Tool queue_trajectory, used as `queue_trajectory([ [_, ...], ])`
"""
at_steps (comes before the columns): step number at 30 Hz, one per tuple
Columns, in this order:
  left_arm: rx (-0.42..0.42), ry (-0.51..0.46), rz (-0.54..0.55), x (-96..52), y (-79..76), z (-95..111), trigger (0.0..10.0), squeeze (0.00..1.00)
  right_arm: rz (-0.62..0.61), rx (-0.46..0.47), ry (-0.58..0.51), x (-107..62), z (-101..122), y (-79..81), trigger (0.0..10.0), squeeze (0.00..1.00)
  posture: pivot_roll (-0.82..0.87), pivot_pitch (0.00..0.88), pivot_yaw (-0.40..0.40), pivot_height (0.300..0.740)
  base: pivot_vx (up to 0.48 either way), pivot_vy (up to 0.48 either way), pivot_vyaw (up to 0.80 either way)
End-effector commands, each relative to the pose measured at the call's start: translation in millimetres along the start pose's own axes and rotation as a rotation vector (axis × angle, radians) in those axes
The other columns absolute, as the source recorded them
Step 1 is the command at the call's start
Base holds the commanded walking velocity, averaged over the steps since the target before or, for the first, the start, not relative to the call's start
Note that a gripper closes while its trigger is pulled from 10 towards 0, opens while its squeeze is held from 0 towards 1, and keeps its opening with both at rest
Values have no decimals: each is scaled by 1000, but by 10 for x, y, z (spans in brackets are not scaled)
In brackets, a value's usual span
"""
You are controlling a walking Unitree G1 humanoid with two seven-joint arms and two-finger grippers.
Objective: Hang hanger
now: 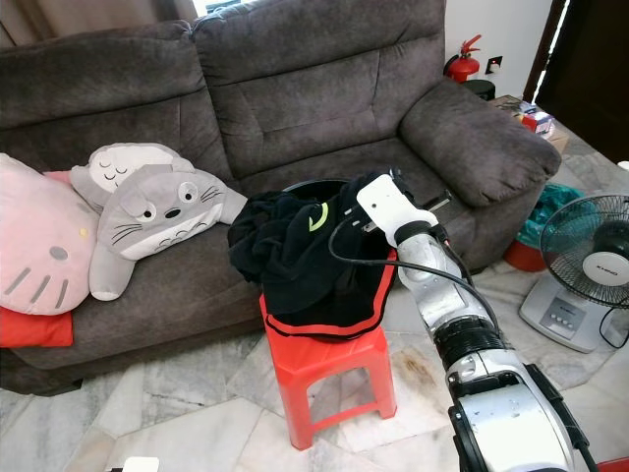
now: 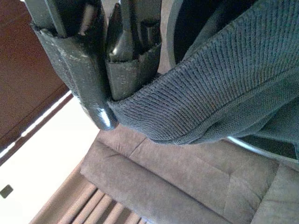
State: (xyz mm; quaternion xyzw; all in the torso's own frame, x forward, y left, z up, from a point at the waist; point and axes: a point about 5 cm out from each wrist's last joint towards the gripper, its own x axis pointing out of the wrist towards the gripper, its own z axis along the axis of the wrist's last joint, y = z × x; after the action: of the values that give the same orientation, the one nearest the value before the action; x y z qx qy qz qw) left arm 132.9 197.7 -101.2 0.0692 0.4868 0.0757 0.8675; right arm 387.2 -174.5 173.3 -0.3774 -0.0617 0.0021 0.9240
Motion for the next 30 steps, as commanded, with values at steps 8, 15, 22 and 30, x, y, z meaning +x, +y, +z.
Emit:
queue_trajectory([
  [8, 5, 26, 10, -6, 8, -45, 10000, 0, -126, 137, -108, 171, 385, -375, 10000, 0, -280, 0, 149, 740, 0, 0, 0],
  [15, 4, 19, 9, 7, 16, 0, 10000, 0, -141, 150, -148, 222, 509, -504, 10000, 0, -286, 0, 151, 740, 0, 0, 0],
  [22, -5, 10, 3, 15, -5, 43, 10000, 0, -206, 238, -306, 277, 929, -915, 10000, 0, -311, 0, 145, 740, 0, 0, 0],
  [30, -17, 29, 8, -4, -41, -28, 10000, 0, -305, 331, -446, 220, 1248, -1264, 10000, 0, -322, 0, 135, 740, 0, 0, 0],
])
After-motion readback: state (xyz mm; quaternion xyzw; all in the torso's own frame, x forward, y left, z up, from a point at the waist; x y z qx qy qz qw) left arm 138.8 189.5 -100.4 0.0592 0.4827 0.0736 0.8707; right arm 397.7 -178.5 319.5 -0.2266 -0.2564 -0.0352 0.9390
